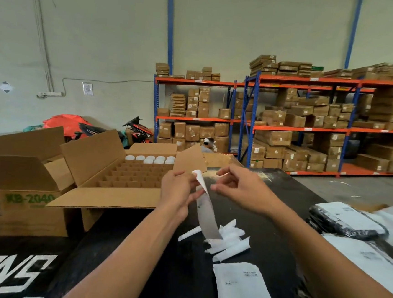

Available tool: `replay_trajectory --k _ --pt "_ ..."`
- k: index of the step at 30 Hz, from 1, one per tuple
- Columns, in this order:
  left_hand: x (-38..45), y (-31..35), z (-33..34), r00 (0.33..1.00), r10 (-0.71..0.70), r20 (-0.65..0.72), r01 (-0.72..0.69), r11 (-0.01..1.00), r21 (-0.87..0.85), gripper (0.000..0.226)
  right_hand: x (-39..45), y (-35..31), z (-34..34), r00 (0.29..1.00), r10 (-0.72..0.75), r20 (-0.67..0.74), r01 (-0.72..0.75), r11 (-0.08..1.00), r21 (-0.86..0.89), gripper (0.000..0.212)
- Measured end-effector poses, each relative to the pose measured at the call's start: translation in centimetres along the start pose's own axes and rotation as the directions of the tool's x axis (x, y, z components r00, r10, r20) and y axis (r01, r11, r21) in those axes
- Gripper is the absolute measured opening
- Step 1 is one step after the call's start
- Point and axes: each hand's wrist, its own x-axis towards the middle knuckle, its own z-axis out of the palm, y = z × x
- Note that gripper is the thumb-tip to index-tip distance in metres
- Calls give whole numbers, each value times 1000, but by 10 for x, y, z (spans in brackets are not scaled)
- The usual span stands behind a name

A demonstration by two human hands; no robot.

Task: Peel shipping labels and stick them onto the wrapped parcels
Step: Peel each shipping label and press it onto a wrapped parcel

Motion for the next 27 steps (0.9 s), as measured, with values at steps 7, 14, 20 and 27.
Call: replay_trajectory --k 7,14,20,27 --pt "-20 -20 75 970 -114 212 130 989 -63 19 -54 2 -44 979 39 -201 -117 913 -391 36" --pt "-49 -29 140 894 -156 419 194 980 -49 13 -93 27 -108 880 176 -441 -376 825 -423 27" --pt "-41 -57 182 847 -82 525 -96 948 303 59 -110 61 -177 798 205 -566 -337 931 -138 20" --pt "-19 -83 247 813 -31 581 -147 955 257 65 -100 145 -232 821 251 -513 -223 968 118 29"
